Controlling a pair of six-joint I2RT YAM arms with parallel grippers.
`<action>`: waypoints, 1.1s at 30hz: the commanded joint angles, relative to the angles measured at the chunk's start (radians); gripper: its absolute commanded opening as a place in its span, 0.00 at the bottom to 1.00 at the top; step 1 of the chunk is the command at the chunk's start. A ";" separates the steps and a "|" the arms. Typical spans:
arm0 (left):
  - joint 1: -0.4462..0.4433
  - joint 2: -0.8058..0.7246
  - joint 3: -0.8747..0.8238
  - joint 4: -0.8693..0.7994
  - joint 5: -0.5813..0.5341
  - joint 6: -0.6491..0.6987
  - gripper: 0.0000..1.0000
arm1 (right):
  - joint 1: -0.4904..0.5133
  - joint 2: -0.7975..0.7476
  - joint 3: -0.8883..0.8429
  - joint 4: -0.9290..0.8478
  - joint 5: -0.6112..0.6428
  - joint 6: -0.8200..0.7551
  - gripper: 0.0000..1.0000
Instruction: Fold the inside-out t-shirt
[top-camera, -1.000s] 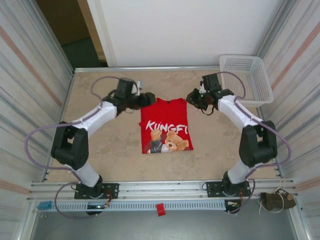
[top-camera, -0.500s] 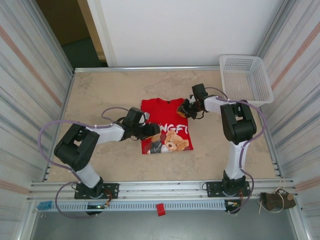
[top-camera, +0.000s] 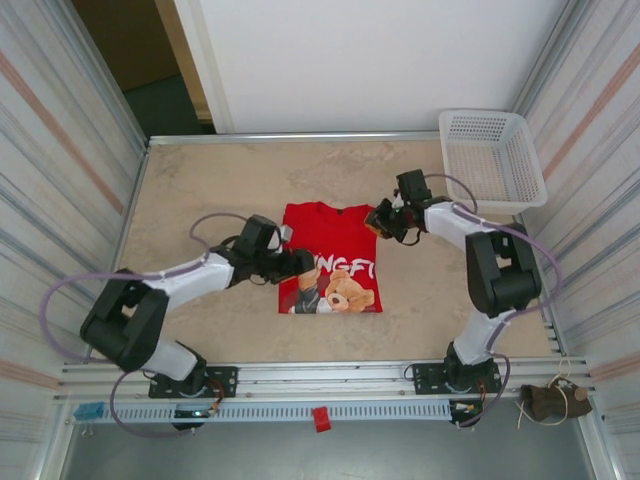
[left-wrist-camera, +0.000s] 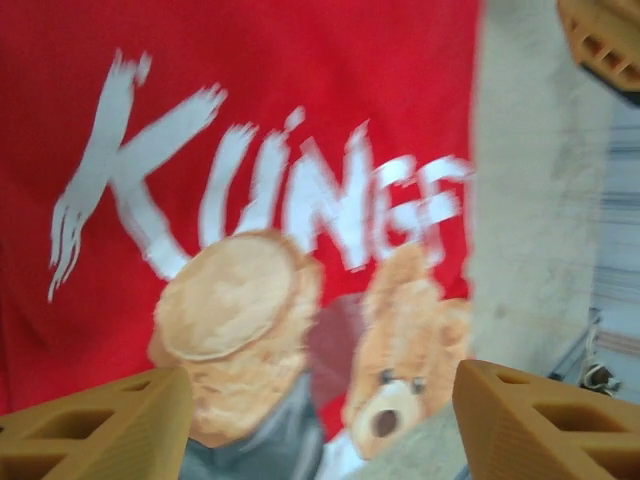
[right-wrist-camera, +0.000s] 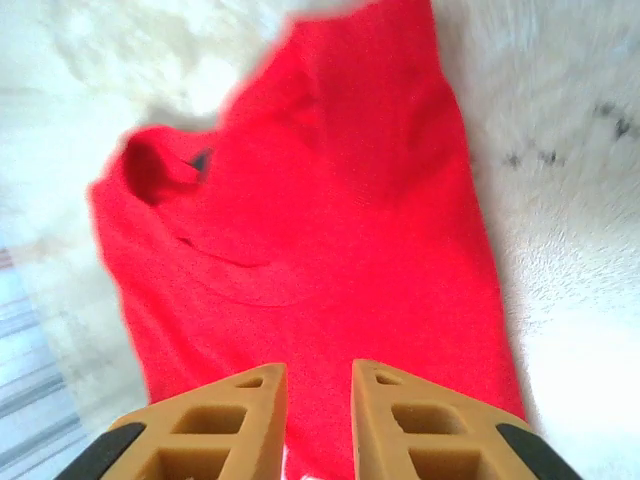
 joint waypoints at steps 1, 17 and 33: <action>0.102 -0.049 0.139 -0.131 -0.013 0.122 0.73 | -0.037 -0.061 0.071 -0.111 0.084 -0.106 0.40; 0.355 0.545 0.580 -0.208 0.202 0.415 0.78 | -0.070 0.231 0.214 -0.111 -0.039 -0.257 0.76; 0.315 0.697 0.656 -0.195 0.234 0.421 0.78 | -0.034 0.332 0.221 -0.049 -0.083 -0.266 0.69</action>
